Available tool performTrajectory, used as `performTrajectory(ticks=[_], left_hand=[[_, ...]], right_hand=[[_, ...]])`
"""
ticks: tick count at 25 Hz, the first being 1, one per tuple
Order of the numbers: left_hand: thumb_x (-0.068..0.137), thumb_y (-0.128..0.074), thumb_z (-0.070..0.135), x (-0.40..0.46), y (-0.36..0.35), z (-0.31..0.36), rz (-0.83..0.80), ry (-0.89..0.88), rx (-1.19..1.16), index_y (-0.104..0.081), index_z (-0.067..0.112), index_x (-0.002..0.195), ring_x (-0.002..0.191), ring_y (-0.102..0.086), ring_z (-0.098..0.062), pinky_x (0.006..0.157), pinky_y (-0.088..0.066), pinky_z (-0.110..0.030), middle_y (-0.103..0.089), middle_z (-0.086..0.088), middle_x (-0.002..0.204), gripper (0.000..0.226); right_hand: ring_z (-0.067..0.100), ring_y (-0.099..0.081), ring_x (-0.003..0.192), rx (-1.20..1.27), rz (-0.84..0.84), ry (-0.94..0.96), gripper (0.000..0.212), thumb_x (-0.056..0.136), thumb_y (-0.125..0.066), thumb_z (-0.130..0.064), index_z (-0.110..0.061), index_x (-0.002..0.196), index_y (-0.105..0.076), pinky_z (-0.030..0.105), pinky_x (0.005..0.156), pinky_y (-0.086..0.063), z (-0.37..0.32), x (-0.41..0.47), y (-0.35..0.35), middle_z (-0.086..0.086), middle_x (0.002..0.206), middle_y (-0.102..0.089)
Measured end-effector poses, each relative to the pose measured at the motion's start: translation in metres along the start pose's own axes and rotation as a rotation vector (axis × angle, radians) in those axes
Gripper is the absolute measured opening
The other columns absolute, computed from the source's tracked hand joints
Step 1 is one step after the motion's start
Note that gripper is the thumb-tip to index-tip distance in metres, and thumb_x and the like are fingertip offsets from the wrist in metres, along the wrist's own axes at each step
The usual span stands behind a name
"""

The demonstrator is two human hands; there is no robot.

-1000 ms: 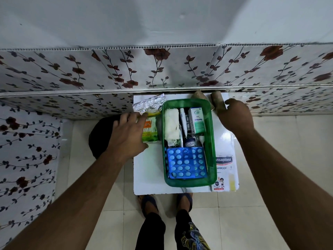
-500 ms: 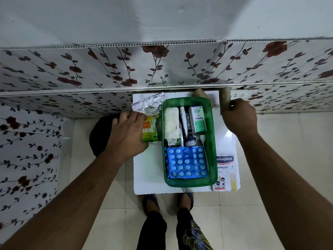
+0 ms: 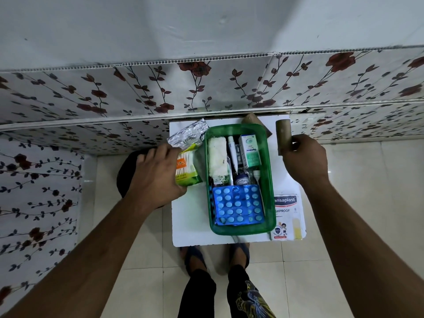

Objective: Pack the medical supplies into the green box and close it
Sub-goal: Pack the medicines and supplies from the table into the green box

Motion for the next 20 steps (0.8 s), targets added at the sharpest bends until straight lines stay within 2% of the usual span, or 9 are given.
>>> performTrajectory(ticks=[4,7,11,15,18,20], left_hand=[[0.054,-0.071,0.063,-0.025,0.050,0.012,0.097,0.065,-0.124,-0.047,0.022,0.131,0.110,-0.052,-0.030,0.087,-0.036,-0.043,-0.057,-0.005,0.121,0.091],[0.057,-0.065,0.072,-0.036,0.069,0.063,0.071,-0.043,-0.168,-0.043,0.023,0.136,0.115,-0.048,-0.026,0.095,-0.034,-0.041,-0.055,-0.002,0.127,0.096],[0.061,-0.070,0.064,-0.029,0.038,0.122,-0.025,-0.241,-0.087,-0.044,0.021,0.135,0.110,-0.049,-0.025,0.090,-0.036,-0.040,-0.055,-0.001,0.121,0.089],[0.064,-0.068,0.061,-0.029,0.004,0.133,-0.127,-0.287,-0.048,-0.046,0.020,0.134,0.112,-0.046,-0.028,0.092,-0.036,-0.041,-0.053,-0.004,0.123,0.084],[0.071,-0.063,0.062,-0.031,-0.004,0.124,-0.148,-0.318,-0.053,-0.044,0.022,0.137,0.116,-0.044,-0.028,0.095,-0.036,-0.042,-0.050,-0.005,0.127,0.079],[0.074,-0.067,0.055,-0.029,-0.004,0.123,-0.152,-0.327,-0.053,-0.049,0.021,0.133,0.113,-0.046,-0.028,0.093,-0.038,-0.041,-0.051,-0.005,0.123,0.070]], right_hand=[[0.023,-0.057,0.080,0.094,0.007,-0.012,0.022,0.091,-0.052,-0.036,-0.019,0.090,-0.066,0.029,0.070,-0.038,-0.012,-0.021,0.018,-0.003,0.080,-0.061],[0.016,-0.058,0.083,0.177,0.002,-0.023,0.025,0.089,-0.059,-0.032,-0.015,0.104,-0.070,0.025,0.075,-0.040,-0.019,-0.042,0.031,-0.005,0.087,-0.065],[0.011,-0.059,0.080,0.230,-0.018,-0.052,0.027,0.084,-0.066,-0.024,-0.019,0.111,-0.069,0.013,0.062,-0.037,-0.018,-0.065,0.045,-0.009,0.089,-0.065],[-0.004,-0.059,0.075,0.282,-0.060,-0.076,0.025,0.083,-0.069,-0.024,-0.022,0.108,-0.069,0.009,0.058,-0.036,-0.013,-0.076,0.048,-0.012,0.087,-0.066],[-0.006,-0.058,0.074,0.262,-0.113,-0.069,0.025,0.083,-0.070,-0.026,-0.023,0.107,-0.069,0.009,0.054,-0.037,-0.012,-0.080,0.043,-0.011,0.090,-0.069],[-0.006,-0.058,0.073,0.246,-0.145,-0.056,0.024,0.084,-0.070,-0.028,-0.023,0.108,-0.069,0.007,0.053,-0.036,-0.016,-0.082,0.039,-0.011,0.090,-0.068]])
Point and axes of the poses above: each hand's wrist, its own x-axis towards the middle knuckle, its own y-axis out of the back of the hand, z = x × y, the point moved 1 cm from there along x, towards the middle knuckle
